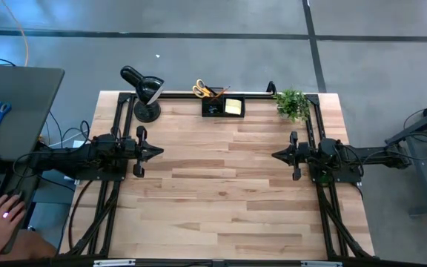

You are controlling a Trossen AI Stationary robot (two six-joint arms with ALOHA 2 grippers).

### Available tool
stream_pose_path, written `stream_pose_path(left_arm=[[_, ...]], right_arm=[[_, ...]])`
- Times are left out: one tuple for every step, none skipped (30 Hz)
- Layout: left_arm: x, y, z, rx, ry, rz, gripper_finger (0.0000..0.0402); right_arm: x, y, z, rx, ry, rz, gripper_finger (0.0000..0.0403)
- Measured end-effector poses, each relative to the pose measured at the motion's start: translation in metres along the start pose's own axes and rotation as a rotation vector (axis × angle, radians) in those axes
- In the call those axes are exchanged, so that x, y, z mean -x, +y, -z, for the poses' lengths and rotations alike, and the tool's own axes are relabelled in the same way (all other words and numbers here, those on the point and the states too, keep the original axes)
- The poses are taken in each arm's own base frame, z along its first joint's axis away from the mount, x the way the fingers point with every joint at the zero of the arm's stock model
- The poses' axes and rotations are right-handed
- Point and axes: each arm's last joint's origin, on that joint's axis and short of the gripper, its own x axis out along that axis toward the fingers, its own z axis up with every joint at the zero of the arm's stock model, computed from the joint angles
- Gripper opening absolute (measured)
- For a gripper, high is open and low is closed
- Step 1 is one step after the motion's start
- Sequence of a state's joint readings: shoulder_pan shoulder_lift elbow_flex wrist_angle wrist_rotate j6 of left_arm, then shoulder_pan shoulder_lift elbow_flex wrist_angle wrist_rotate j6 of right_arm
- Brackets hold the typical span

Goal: Pick and place office supplies into organizer
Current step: Return to Home Position

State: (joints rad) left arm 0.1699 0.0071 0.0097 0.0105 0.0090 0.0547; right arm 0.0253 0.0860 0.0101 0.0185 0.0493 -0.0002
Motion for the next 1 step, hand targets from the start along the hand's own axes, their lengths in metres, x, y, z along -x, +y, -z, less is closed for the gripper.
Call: stream_pose_path(left_arm=[[0.0000, 0.0000, 0.0000, 0.000, 0.000, 0.000, 0.0010]], right_arm=[[0.0000, 0.0000, 0.0000, 0.000, 0.000, 0.000, 0.0000]])
